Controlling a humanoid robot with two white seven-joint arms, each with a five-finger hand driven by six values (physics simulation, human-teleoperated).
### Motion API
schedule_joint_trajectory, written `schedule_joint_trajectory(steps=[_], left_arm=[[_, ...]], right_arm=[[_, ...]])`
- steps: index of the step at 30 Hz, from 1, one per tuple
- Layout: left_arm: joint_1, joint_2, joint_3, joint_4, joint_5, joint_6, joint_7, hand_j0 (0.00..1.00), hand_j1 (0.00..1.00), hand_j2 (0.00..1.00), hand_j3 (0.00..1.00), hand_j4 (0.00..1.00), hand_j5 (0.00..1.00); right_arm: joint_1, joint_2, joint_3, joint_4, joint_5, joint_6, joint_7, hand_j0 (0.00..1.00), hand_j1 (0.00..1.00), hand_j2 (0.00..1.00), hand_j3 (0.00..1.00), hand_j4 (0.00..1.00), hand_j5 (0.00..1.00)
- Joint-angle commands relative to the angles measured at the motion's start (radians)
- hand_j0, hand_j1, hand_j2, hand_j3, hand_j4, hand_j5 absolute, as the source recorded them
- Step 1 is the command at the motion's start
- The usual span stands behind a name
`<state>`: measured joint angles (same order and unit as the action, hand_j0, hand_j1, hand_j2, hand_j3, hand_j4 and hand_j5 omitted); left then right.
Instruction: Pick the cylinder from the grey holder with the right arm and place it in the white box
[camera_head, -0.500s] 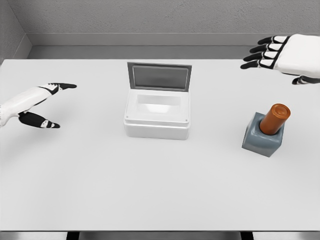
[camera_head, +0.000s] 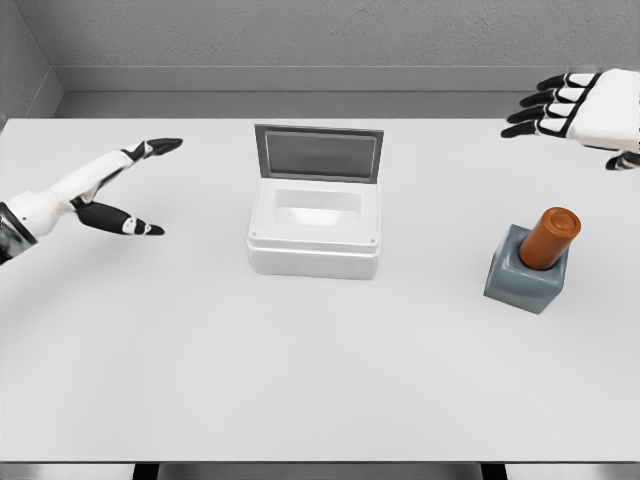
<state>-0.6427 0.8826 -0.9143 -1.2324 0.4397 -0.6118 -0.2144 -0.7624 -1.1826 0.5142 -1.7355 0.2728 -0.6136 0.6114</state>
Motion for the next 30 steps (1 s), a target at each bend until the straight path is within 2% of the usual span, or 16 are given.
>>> schedule_joint_trajectory(steps=[1,5,12,15,27,30], left_arm=[[0.001,-0.014,-0.011,0.004,0.082,0.001,0.0,1.0,1.0,1.0,1.0,1.0,1.0],[0.0,-0.013,-0.011,0.011,0.097,0.001,0.0,1.0,1.0,1.0,1.0,1.0,1.0],[-0.006,-0.011,-0.011,0.054,0.091,0.001,-0.02,1.0,1.0,1.0,1.0,1.0,1.0],[-0.028,-0.014,-0.012,0.139,0.082,0.001,-0.068,1.0,1.0,1.0,1.0,1.0,1.0],[-0.025,-0.013,-0.029,0.142,0.079,0.001,-0.097,1.0,1.0,1.0,1.0,1.0,1.0],[-0.023,-0.014,-0.031,0.14,0.074,0.001,-0.099,1.0,1.0,1.0,1.0,1.0,1.0]], right_arm=[[0.0,-0.017,0.012,0.001,-0.004,0.003,-0.001,1.0,1.0,1.0,1.0,1.0,1.0],[0.002,-0.04,0.07,-0.002,-0.001,0.003,-0.001,1.0,1.0,1.0,1.0,1.0,1.0],[0.017,-0.046,0.073,-0.006,-0.001,0.003,-0.001,1.0,1.0,1.0,1.0,1.0,1.0],[0.017,-0.046,0.107,-0.019,0.0,0.003,-0.001,1.0,1.0,1.0,1.0,1.0,1.0],[0.04,-0.045,0.165,-0.012,0.006,0.003,-0.001,1.0,1.0,1.0,1.0,1.0,1.0],[0.046,-0.043,0.178,-0.006,0.037,0.003,-0.001,1.0,1.0,1.0,1.0,1.0,1.0]])
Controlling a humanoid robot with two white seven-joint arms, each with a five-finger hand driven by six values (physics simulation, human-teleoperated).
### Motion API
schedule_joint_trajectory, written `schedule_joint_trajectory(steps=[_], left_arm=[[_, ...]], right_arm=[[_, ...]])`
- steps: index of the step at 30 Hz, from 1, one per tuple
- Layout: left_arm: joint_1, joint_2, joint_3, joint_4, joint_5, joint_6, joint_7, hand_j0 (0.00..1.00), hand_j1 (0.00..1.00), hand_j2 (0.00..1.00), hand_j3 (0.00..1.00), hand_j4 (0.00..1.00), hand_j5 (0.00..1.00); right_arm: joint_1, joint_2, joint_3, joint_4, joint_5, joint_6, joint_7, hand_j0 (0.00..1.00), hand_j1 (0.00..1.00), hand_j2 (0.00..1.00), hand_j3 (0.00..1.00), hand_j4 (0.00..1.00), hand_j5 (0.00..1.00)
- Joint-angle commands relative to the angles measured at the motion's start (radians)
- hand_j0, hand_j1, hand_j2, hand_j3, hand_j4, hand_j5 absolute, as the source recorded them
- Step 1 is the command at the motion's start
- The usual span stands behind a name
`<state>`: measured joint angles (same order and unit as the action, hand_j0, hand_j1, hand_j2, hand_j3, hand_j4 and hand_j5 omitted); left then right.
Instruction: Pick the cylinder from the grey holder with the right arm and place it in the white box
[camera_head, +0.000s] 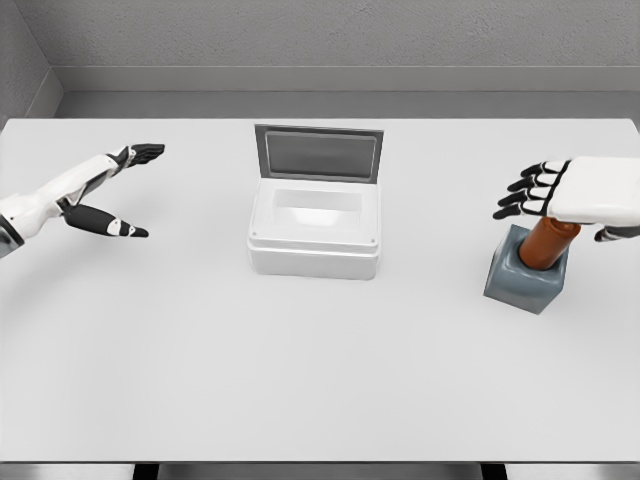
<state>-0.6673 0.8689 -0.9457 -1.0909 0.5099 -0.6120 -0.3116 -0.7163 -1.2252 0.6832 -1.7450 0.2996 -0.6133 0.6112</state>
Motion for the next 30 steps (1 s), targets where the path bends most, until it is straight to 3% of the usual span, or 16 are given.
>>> schedule_joint_trajectory(steps=[1,23,27,30], left_arm=[[-0.001,-0.001,-0.013,-0.001,0.004,0.001,0.0,1.0,1.0,1.0,1.0,1.0,1.0],[0.005,-0.001,-0.019,0.0,-0.002,0.001,0.0,1.0,1.0,1.0,1.0,1.0,1.0],[0.008,-0.001,-0.019,0.0,-0.002,0.001,-0.001,1.0,1.0,1.0,1.0,1.0,1.0],[0.006,-0.002,-0.021,-0.003,-0.002,0.001,0.0,1.0,1.0,1.0,1.0,1.0,1.0]], right_arm=[[0.0,0.0,0.012,0.004,0.01,0.002,0.0,1.0,1.0,1.0,1.0,1.0,1.0],[0.012,0.061,0.041,0.058,0.062,0.002,0.0,1.0,1.0,1.0,1.0,1.0,1.0],[0.012,0.059,0.047,0.058,0.062,0.002,0.0,0.74,0.74,0.74,0.74,0.74,0.74],[0.012,0.058,0.047,0.058,0.062,0.002,0.0,0.64,0.64,0.64,0.64,0.64,0.64]])
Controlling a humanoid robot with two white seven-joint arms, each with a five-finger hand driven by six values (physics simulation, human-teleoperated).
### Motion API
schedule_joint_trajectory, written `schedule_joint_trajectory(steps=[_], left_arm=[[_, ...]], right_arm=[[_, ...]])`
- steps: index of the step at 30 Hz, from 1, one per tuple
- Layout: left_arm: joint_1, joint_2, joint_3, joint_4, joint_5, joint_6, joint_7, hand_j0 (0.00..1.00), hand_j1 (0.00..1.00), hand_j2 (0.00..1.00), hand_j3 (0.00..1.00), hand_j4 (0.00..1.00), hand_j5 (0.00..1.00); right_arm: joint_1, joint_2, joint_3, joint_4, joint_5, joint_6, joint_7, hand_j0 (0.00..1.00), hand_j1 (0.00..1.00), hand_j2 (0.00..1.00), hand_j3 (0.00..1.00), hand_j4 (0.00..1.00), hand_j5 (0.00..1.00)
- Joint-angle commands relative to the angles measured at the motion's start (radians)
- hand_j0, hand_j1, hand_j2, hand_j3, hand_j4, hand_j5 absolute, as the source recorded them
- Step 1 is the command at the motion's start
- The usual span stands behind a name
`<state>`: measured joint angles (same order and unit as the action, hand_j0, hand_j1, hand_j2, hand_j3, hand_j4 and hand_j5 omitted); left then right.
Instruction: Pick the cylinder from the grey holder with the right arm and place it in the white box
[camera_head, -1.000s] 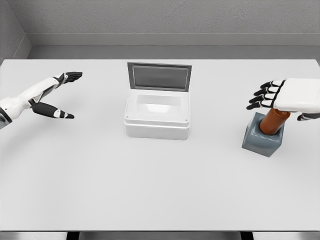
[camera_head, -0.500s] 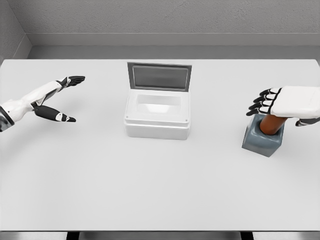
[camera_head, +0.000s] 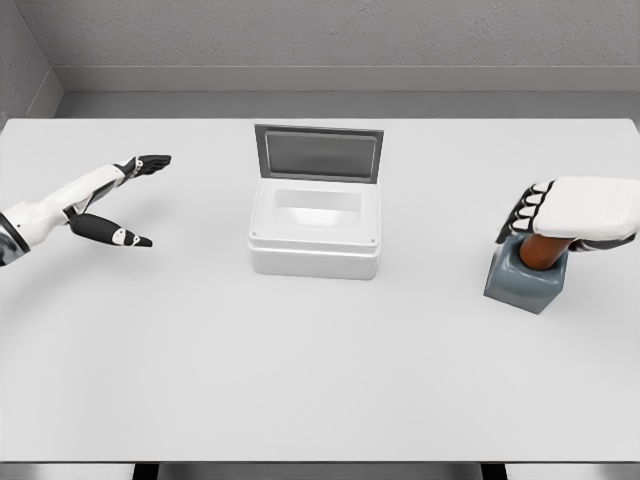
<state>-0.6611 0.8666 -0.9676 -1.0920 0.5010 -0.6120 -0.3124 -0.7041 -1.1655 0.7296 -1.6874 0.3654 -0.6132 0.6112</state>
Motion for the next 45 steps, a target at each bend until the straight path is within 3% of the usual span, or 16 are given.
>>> schedule_joint_trajectory(steps=[1,5,10,21,25,30,34,36,45], left_arm=[[0.002,0.0,0.001,-0.002,0.007,0.001,0.0,1.0,1.0,1.0,1.0,1.0,1.0],[0.0,0.0,0.001,-0.003,0.007,0.001,-0.001,1.0,1.0,1.0,1.0,1.0,1.0],[0.002,0.002,0.001,-0.002,0.007,0.001,-0.001,1.0,1.0,1.0,1.0,1.0,1.0],[0.002,0.002,0.001,-0.003,0.007,0.001,-0.001,1.0,1.0,1.0,1.0,1.0,1.0],[0.0,0.002,0.001,-0.002,0.007,0.001,-0.001,1.0,1.0,1.0,1.0,1.0,1.0],[-0.008,0.002,0.003,0.001,0.001,0.001,-0.024,1.0,1.0,1.0,1.0,1.0,1.0],[0.005,-0.015,0.001,0.003,-0.004,0.001,-0.027,1.0,1.0,1.0,1.0,1.0,1.0],[-0.008,-0.029,0.003,0.0,-0.052,0.001,-0.027,1.0,1.0,1.0,1.0,1.0,1.0],[-0.003,-0.051,0.003,-0.002,-0.058,0.001,-0.028,1.0,1.0,1.0,1.0,1.0,1.0]], right_arm=[[0.0,-0.002,0.001,0.0,-0.003,0.002,0.0,0.63,0.63,0.63,0.63,0.63,0.63],[0.0,-0.005,0.002,0.0,-0.003,0.002,0.0,0.5,0.5,0.5,0.5,0.5,0.5],[0.002,-0.011,0.008,0.002,-0.005,0.002,0.0,0.45,0.45,0.45,0.45,0.45,0.45],[-0.003,-0.029,-0.042,0.029,-0.031,0.002,0.0,0.45,0.45,0.45,0.45,0.45,0.45],[-0.014,-0.025,-0.061,0.026,-0.12,0.002,0.0,0.45,0.45,0.45,0.45,0.45,0.45],[-0.049,-0.005,-0.064,0.015,-0.161,0.002,0.0,0.44,0.44,0.44,0.44,0.44,0.44],[-0.072,0.043,-0.064,0.006,-0.161,0.002,0.0,0.44,0.44,0.44,0.44,0.44,0.44],[-0.08,0.061,-0.062,0.006,-0.161,0.002,0.0,0.44,0.44,0.44,0.44,0.44,0.44],[-0.129,0.155,-0.059,0.009,-0.16,0.002,0.0,0.44,0.44,0.44,0.44,0.44,0.44]])
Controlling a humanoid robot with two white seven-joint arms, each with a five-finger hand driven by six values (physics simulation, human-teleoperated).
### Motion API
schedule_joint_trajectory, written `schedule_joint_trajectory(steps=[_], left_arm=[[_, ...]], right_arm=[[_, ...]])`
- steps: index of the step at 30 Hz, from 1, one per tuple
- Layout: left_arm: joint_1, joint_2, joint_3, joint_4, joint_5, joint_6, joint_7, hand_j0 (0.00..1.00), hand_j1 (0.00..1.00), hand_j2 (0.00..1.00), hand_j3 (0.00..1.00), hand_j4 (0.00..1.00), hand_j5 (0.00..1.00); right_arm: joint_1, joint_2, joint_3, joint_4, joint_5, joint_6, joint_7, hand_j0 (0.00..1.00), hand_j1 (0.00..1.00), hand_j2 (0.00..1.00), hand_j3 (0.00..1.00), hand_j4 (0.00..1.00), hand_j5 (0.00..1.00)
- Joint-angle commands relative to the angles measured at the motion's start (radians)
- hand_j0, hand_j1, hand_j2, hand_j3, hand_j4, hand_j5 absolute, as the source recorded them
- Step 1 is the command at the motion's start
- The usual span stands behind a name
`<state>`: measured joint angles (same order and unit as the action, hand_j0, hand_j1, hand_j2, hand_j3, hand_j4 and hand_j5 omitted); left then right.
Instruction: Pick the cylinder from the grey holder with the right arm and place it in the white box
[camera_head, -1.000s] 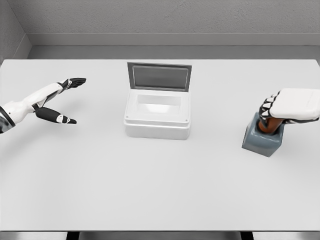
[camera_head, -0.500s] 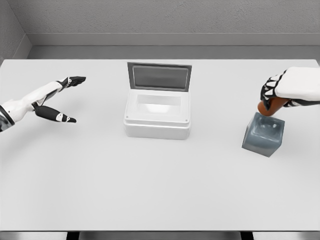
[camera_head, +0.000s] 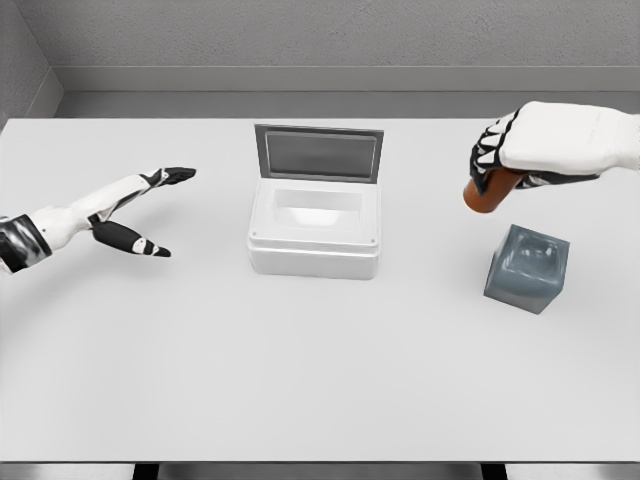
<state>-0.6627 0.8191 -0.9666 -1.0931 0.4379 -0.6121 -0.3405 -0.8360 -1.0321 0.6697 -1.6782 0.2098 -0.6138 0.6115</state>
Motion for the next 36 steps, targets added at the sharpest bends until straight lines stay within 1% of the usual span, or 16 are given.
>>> schedule_joint_trajectory(steps=[1,4,6,7,8,10,12,17,19,21,22,26,28,32,36], left_arm=[[0.001,-0.003,0.002,-0.001,0.005,0.001,0.0,1.0,1.0,1.0,1.0,1.0,1.0],[0.011,0.002,0.002,0.002,0.005,0.001,0.0,1.0,1.0,1.0,1.0,1.0,1.0],[0.052,0.031,0.005,0.006,0.015,0.001,0.005,1.0,1.0,1.0,1.0,1.0,1.0],[0.055,0.054,0.005,0.006,0.015,0.001,0.005,1.0,1.0,1.0,1.0,1.0,1.0],[0.067,0.058,0.006,0.007,0.018,0.001,0.005,1.0,1.0,1.0,1.0,1.0,1.0],[0.067,0.058,0.006,0.022,0.015,0.001,0.005,1.0,1.0,1.0,1.0,1.0,1.0],[0.067,0.058,0.011,0.062,0.018,0.001,0.005,1.0,1.0,1.0,1.0,1.0,1.0],[0.067,0.058,0.011,0.065,0.018,0.001,0.005,1.0,1.0,1.0,1.0,1.0,1.0],[0.067,0.058,0.011,0.065,0.018,0.001,0.005,1.0,1.0,1.0,1.0,1.0,1.0],[0.067,0.058,0.011,0.065,0.018,0.001,0.005,1.0,1.0,1.0,1.0,1.0,1.0],[0.067,0.06,0.011,0.065,0.018,0.001,0.005,1.0,1.0,1.0,1.0,1.0,1.0],[0.069,0.058,0.009,0.065,0.018,0.001,0.005,1.0,1.0,1.0,1.0,1.0,1.0],[0.069,0.058,0.009,0.065,0.018,0.001,0.005,1.0,1.0,1.0,1.0,1.0,1.0],[0.069,0.057,0.008,0.065,0.015,0.001,0.005,1.0,1.0,1.0,1.0,1.0,1.0],[0.069,0.057,0.008,0.065,0.015,0.001,0.005,1.0,1.0,1.0,1.0,1.0,1.0]], right_arm=[[-0.002,0.032,0.001,0.0,-0.004,0.003,-0.001,0.44,0.44,0.44,0.44,0.44,0.44],[-0.012,0.073,0.005,0.0,-0.006,0.003,-0.001,0.44,0.44,0.44,0.44,0.44,0.44],[-0.018,0.106,0.007,0.002,-0.004,0.003,-0.001,0.44,0.44,0.44,0.44,0.44,0.44],[-0.021,0.125,0.007,0.002,-0.004,0.003,-0.001,0.44,0.44,0.44,0.44,0.44,0.44],[-0.034,0.142,0.008,0.0,-0.004,0.003,-0.001,0.44,0.44,0.44,0.44,0.44,0.44],[-0.037,0.179,0.01,0.003,-0.003,0.003,-0.001,0.44,0.44,0.44,0.44,0.44,0.44],[-0.057,0.199,0.018,0.006,0.0,0.003,-0.001,0.44,0.44,0.44,0.44,0.44,0.44],[-0.078,0.251,0.019,0.011,0.003,0.003,-0.001,0.44,0.44,0.44,0.44,0.44,0.44],[-0.094,0.279,0.041,0.02,0.008,0.003,-0.001,0.44,0.44,0.44,0.44,0.44,0.44],[-0.101,0.305,0.045,0.037,0.008,0.003,-0.001,0.44,0.44,0.44,0.44,0.44,0.44],[-0.11,0.317,0.048,0.058,0.008,0.003,-0.001,0.44,0.44,0.44,0.44,0.44,0.44],[-0.132,0.353,0.07,0.103,0.01,0.003,-0.001,0.44,0.44,0.44,0.44,0.44,0.44],[-0.144,0.366,0.093,0.14,0.01,0.003,-0.001,0.44,0.44,0.44,0.44,0.44,0.44],[-0.143,0.369,0.111,0.144,0.014,0.003,-0.001,0.44,0.44,0.44,0.44,0.44,0.44],[-0.137,0.38,0.133,0.181,0.04,0.003,-0.001,0.44,0.44,0.44,0.44,0.44,0.44]])
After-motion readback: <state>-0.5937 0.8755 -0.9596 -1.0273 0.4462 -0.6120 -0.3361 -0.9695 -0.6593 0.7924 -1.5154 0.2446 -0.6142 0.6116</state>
